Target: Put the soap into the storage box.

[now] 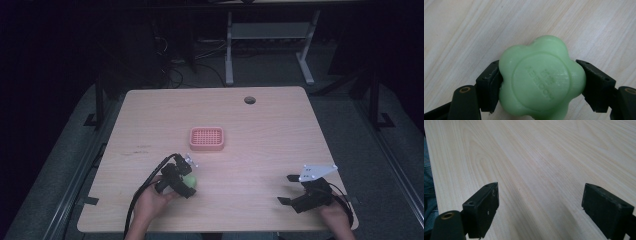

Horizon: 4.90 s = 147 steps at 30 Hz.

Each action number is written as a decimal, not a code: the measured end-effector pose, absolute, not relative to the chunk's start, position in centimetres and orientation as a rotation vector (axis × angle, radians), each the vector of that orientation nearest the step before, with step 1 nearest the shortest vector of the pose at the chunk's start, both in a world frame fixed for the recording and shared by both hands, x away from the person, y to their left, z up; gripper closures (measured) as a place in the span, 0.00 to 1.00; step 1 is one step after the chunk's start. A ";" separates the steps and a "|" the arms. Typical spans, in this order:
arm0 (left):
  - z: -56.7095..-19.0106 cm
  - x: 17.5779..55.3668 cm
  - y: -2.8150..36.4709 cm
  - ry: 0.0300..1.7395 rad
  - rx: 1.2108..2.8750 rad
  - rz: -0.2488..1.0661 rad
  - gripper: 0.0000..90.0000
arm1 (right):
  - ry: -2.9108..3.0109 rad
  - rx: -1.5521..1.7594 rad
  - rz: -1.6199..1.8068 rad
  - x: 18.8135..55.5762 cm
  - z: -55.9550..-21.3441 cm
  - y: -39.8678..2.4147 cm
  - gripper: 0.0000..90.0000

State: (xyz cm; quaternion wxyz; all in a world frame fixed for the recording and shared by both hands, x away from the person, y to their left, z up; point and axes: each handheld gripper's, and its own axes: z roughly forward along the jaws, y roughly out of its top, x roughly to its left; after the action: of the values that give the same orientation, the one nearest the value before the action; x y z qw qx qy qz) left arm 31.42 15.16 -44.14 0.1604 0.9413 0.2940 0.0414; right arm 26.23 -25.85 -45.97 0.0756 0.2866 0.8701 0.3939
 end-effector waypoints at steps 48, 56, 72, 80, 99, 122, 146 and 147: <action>-40.8 35.9 13.5 0.860 2.591 0.096 0.29 | 2.595 0.868 1.198 26.1 -45.9 -26.1 0.15; -40.5 36.6 13.6 0.872 2.577 0.090 0.29 | 2.594 0.869 1.197 26.1 -45.9 -26.1 0.15; -39.0 37.9 12.6 0.857 2.573 0.099 0.29 | 2.593 0.869 1.200 26.0 -45.9 -26.2 0.15; -38.9 38.5 12.3 0.867 2.583 0.101 0.29 | 2.593 0.868 1.200 26.0 -45.9 -26.2 0.15; -37.8 40.6 11.3 0.851 2.584 0.117 0.29 | 2.590 0.869 1.197 26.1 -46.0 -26.4 0.15; -37.3 41.8 11.2 0.878 2.565 0.126 0.29 | 2.593 0.857 1.194 25.9 -45.9 -26.2 0.15; -36.0 42.1 10.5 0.850 2.567 0.139 0.29 | 2.604 0.881 1.183 25.9 -46.1 -26.3 0.15; -35.9 42.2 10.6 0.849 2.574 0.142 0.29 | 2.603 0.876 1.185 25.9 -46.1 -26.3 0.15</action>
State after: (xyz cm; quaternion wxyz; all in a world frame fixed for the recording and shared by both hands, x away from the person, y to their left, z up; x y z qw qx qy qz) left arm 42.20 10.56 -35.93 0.2121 0.9268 0.3058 0.0510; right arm 25.90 -26.28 -46.12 0.0751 0.2919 0.8679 0.3949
